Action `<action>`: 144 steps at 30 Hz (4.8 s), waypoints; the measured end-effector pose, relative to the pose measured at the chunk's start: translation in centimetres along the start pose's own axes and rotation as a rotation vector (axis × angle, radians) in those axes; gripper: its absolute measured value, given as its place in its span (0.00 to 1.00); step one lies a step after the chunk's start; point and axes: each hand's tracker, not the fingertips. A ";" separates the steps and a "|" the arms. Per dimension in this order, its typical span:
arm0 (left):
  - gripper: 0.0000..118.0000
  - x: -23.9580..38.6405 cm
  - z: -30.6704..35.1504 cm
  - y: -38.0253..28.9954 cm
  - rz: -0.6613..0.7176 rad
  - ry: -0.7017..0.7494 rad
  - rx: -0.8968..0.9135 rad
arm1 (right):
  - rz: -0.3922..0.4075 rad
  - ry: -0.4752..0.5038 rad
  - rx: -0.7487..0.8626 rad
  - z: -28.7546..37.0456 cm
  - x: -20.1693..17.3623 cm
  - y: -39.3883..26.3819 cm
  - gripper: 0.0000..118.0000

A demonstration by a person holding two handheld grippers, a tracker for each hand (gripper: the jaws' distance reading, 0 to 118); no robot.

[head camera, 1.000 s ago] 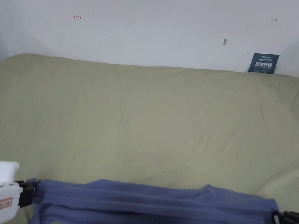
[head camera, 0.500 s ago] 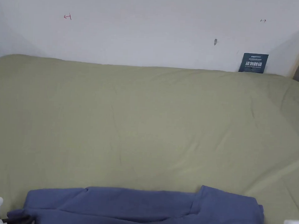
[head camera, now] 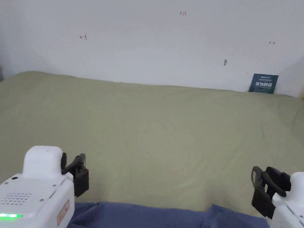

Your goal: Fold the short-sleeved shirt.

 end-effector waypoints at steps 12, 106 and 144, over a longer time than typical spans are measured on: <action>0.00 1.9 2.2 -0.3 -0.077 0.053 0.108 | 0.004 -0.048 0.072 1.7 -2.6 0.7 0.01; 0.47 4.5 -15.2 -6.3 0.186 -0.497 -0.910 | -0.179 -0.118 -0.190 6.3 2.2 -6.6 0.01; 1.00 -11.3 -15.3 -11.4 0.429 -0.516 -0.910 | -0.086 -0.015 -0.285 2.9 -3.8 -7.2 0.01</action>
